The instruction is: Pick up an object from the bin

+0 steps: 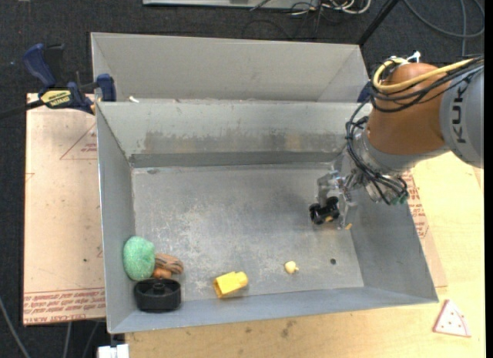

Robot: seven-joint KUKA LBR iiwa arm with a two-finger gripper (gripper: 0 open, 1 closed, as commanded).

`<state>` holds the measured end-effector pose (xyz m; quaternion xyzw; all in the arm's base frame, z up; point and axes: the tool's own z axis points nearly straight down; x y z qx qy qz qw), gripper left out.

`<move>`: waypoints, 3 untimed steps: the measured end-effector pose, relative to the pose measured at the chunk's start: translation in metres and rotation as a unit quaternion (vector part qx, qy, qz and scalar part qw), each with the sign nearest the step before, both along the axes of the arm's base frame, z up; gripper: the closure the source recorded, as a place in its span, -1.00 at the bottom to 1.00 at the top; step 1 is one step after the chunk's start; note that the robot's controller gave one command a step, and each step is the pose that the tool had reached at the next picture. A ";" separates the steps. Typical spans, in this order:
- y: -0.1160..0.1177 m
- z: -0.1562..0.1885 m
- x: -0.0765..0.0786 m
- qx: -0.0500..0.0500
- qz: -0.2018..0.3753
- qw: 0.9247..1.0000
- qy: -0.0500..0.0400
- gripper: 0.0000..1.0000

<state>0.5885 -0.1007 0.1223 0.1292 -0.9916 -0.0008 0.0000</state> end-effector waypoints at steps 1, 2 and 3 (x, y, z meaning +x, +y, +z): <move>0.004 0.075 0.038 0.000 -0.004 1.000 -0.002 1.00; 0.004 0.075 0.038 0.000 -0.005 1.000 -0.002 1.00; 0.021 0.078 0.024 0.000 -0.008 1.000 -0.001 1.00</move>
Offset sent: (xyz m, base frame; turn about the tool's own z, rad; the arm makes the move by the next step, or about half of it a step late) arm 0.0000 0.0000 0.0000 0.0000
